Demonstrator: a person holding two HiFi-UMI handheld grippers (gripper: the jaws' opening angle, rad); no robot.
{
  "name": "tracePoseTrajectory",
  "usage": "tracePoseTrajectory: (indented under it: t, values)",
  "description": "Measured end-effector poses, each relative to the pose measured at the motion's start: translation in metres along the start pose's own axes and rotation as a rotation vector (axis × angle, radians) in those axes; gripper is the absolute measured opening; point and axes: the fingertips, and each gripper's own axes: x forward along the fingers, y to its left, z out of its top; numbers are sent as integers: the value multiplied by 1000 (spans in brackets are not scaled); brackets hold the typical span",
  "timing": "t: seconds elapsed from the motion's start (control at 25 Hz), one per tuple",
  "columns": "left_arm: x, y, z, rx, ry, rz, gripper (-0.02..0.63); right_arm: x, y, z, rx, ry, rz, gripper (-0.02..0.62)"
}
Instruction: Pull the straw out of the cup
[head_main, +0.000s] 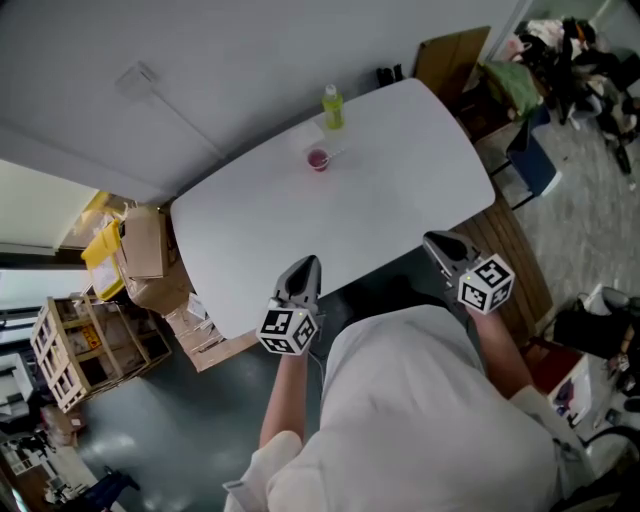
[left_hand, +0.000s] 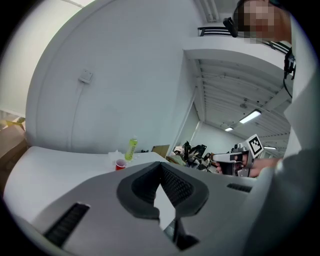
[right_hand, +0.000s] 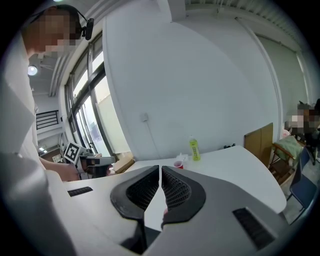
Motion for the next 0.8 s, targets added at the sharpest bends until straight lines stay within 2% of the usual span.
tracePoseTrajectory:
  t: [0.16,0.4,0.64,0.8]
  values:
    - [11,6,3,4,10,-5,2,7,-9,2,12,9,-14,43]
    - [39,6,10,60,35,6,2,24,-32,4,44,13,-10,43]
    - [85,14,35,117,7,-4,10,58,-53,11,49,50,34,43]
    - [126,28,45,183,39,15,20,76,-71,15,57,78,71,44]
